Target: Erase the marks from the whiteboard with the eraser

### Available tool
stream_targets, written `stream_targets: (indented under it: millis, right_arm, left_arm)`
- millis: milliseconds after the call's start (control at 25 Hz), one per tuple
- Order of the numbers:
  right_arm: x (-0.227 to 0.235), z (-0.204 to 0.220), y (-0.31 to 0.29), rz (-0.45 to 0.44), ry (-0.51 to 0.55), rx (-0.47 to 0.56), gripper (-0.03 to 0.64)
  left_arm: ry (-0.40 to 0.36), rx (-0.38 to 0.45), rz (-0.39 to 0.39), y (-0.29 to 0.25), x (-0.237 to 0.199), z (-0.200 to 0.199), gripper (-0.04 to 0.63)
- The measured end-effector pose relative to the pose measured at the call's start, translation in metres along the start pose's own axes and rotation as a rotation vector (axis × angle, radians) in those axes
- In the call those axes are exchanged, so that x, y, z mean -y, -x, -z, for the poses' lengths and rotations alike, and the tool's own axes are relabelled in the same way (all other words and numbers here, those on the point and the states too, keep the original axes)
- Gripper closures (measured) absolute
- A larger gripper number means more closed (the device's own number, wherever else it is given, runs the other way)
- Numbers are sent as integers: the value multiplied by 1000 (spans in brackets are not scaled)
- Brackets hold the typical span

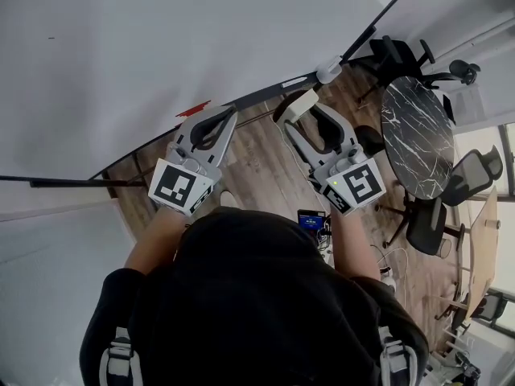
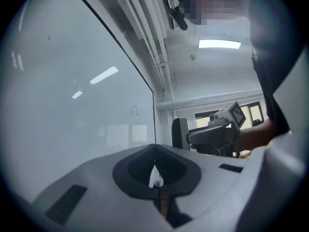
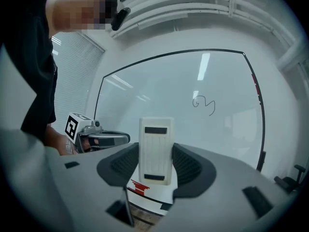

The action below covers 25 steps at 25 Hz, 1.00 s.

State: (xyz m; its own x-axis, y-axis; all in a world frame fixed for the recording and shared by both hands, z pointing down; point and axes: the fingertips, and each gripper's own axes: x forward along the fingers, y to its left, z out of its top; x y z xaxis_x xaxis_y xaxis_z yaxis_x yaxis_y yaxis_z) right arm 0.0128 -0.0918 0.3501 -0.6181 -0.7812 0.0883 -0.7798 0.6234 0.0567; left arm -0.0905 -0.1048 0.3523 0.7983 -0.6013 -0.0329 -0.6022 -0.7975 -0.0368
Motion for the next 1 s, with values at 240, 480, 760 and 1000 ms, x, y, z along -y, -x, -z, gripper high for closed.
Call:
stream_targets:
  millis: [240, 480, 760, 1000]
  right_arm:
    - [15, -10, -16, 46, 12, 3, 397]
    - [40, -25, -33, 60, 27, 17, 397]
    - [81, -50, -55, 51, 43, 61, 397]
    - [120, -72, -72, 17, 43, 92, 397]
  left_arm:
    - [-6, 9, 17, -13, -20, -6, 591]
    - [-14, 7, 0, -32, -32, -11, 591]
    - [-54, 32, -82, -56, -49, -33, 591]
    - [-83, 32, -162, -82, -61, -48, 591]
